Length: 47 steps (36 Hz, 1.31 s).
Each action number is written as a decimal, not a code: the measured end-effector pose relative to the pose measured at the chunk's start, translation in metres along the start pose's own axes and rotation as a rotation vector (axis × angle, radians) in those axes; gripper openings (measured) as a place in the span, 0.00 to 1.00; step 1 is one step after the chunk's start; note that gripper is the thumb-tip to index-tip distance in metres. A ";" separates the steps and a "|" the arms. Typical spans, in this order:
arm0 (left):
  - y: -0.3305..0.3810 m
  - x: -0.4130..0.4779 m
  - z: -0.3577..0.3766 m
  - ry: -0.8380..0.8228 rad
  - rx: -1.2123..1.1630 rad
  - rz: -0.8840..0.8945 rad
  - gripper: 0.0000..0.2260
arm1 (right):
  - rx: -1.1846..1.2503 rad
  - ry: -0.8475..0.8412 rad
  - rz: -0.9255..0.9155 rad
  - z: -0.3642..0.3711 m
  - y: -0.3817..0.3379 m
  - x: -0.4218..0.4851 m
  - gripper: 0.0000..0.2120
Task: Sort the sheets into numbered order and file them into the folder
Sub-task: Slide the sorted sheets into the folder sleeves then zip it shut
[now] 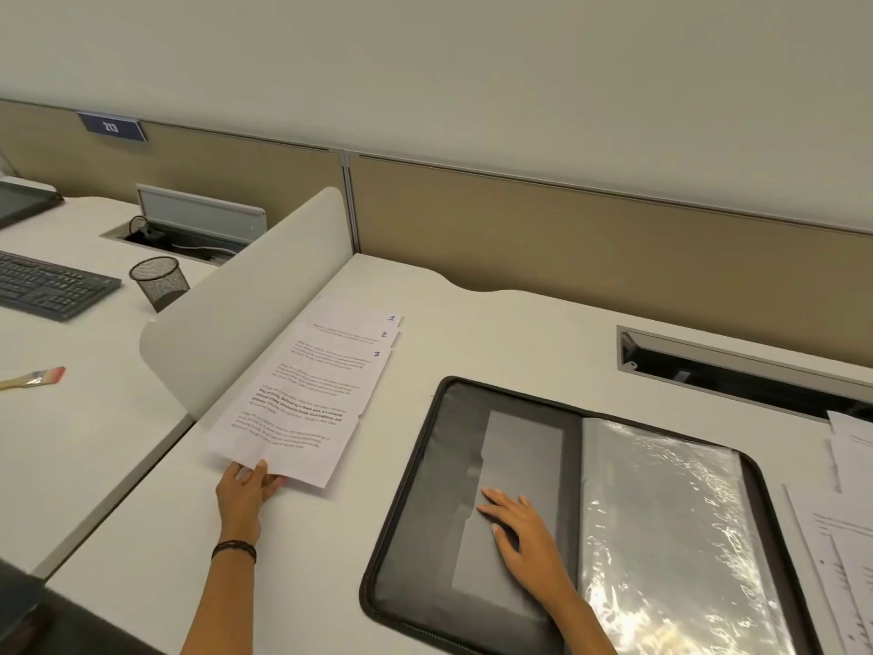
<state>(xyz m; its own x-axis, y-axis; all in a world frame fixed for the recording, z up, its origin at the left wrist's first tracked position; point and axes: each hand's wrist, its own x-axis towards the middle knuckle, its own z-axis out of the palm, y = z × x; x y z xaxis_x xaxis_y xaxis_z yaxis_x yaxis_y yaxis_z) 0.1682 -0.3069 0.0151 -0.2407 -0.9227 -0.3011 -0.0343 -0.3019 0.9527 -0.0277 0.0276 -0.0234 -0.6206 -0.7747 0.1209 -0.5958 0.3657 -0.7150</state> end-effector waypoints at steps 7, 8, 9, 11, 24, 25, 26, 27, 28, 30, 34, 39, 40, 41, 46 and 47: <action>-0.004 0.005 0.002 -0.009 0.004 0.042 0.10 | -0.034 -0.011 0.026 0.002 0.001 0.000 0.18; -0.005 0.005 0.002 -0.005 0.009 0.047 0.07 | -0.035 -0.012 0.027 0.002 0.002 0.000 0.18; -0.005 0.004 0.002 -0.001 0.014 0.057 0.03 | -0.038 -0.014 0.027 0.003 0.001 0.000 0.18; -0.007 0.006 0.003 0.027 0.012 0.068 0.07 | -0.046 -0.018 0.030 0.003 0.001 0.000 0.18; -0.017 -0.009 0.007 0.205 -0.105 0.088 0.15 | -0.003 -0.082 0.091 -0.009 -0.002 -0.009 0.20; -0.017 -0.012 0.009 0.228 -0.097 0.087 0.15 | 0.006 -0.104 0.100 -0.012 -0.002 -0.009 0.20; -0.017 -0.016 0.012 0.251 -0.096 0.086 0.17 | 0.013 -0.129 0.116 -0.017 -0.004 -0.009 0.18; -0.017 -0.020 0.014 0.275 -0.095 0.089 0.20 | 0.007 -0.145 0.130 -0.022 -0.006 -0.009 0.15; -0.018 -0.024 0.017 0.294 -0.084 0.096 0.23 | -0.023 -0.166 0.139 -0.027 -0.006 -0.010 0.13; -0.019 -0.030 0.025 0.309 -0.021 0.110 0.27 | -0.075 -0.175 0.124 -0.036 -0.005 -0.014 0.28; -0.026 -0.044 0.047 0.339 0.140 0.193 0.28 | -0.034 -0.082 0.133 -0.050 0.001 -0.029 0.43; -0.033 -0.070 0.089 0.215 0.186 0.312 0.25 | -0.046 -0.001 0.210 -0.077 0.008 -0.048 0.45; -0.033 -0.077 0.099 0.170 0.195 0.329 0.24 | -0.044 0.019 0.219 -0.083 0.011 -0.052 0.44; -0.033 -0.085 0.109 0.124 0.209 0.345 0.23 | -0.042 0.046 0.216 -0.089 0.014 -0.056 0.43; -0.037 -0.128 0.159 -0.150 0.234 0.408 0.17 | -0.055 0.171 0.212 -0.117 0.035 -0.079 0.18; -0.036 -0.137 0.169 -0.207 0.217 0.386 0.17 | -0.052 0.184 0.221 -0.122 0.040 -0.084 0.15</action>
<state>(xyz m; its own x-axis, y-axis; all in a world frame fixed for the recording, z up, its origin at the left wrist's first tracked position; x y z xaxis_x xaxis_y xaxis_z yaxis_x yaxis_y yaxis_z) 0.0385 -0.1293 0.0287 -0.4624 -0.8840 0.0693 -0.1007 0.1301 0.9864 -0.0616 0.1706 0.0220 -0.8175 -0.5685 0.0921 -0.4581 0.5450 -0.7022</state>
